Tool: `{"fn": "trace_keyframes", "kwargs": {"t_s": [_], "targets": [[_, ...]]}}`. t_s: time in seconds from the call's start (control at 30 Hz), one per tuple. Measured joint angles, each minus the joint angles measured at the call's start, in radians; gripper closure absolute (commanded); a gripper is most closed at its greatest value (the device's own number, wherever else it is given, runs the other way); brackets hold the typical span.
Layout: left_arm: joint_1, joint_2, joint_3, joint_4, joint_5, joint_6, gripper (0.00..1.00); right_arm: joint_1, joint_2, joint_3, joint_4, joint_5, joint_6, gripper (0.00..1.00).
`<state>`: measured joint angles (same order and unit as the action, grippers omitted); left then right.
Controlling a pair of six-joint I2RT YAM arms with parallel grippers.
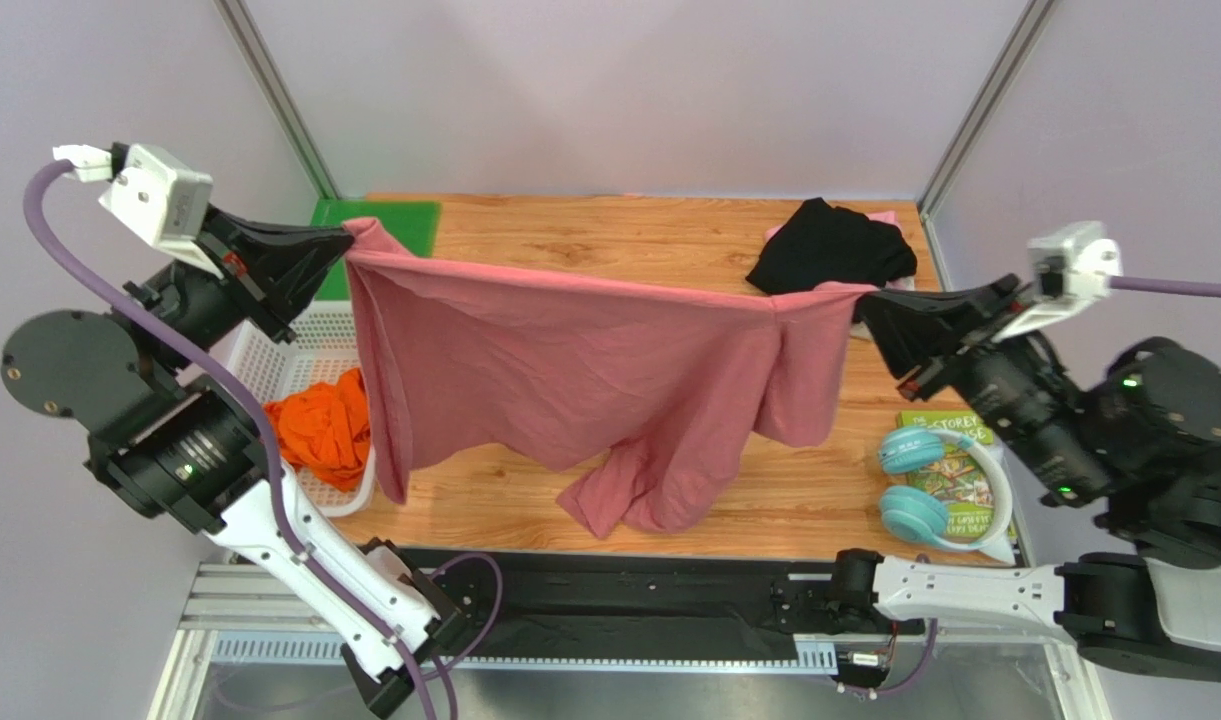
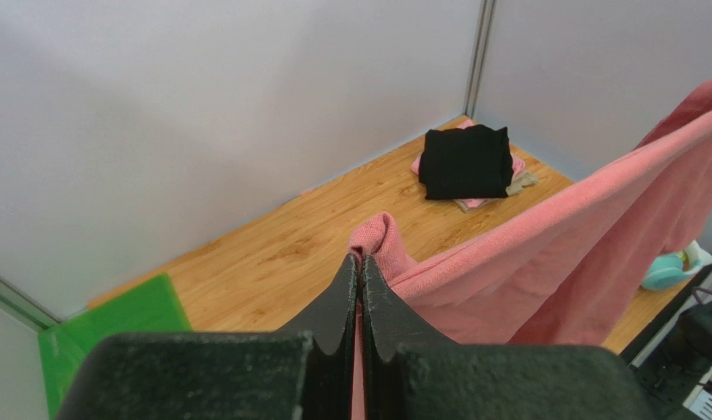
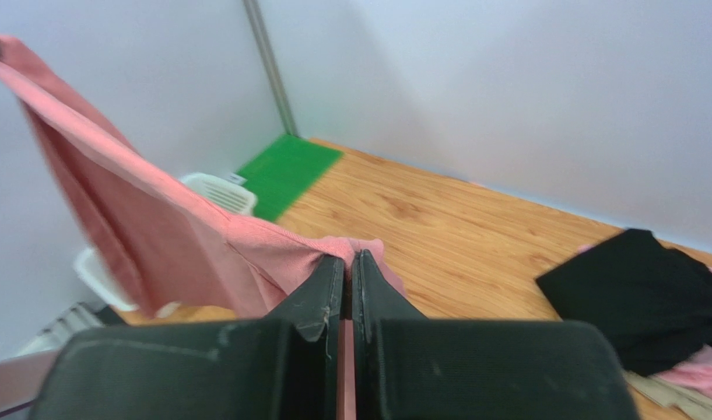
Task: Fold and stack the t-shirts
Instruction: Move the tshirt to the center of the board
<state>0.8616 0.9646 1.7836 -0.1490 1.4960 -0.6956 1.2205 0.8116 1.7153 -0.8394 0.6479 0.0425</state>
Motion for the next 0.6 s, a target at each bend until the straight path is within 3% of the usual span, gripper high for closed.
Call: {"fn": "trace_keyframes", "kwargs": {"t_s": [0.23, 0.47, 0.6], "targets": [[0.0, -0.063, 0.027, 0.117, 0.014, -0.071, 1.0, -0.061, -0.052, 0.137, -0.06, -0.266, 0.061, 1.0], [0.0, -0.104, -0.059, 0.198, 0.016, -0.087, 1.0, -0.423, -0.06, 0.175, -0.116, -0.637, 0.111, 1.0], [0.0, -0.106, -0.143, 0.22, 0.018, -0.087, 1.0, -0.512, -0.066, 0.14, -0.127, -0.669, 0.115, 1.0]]}}
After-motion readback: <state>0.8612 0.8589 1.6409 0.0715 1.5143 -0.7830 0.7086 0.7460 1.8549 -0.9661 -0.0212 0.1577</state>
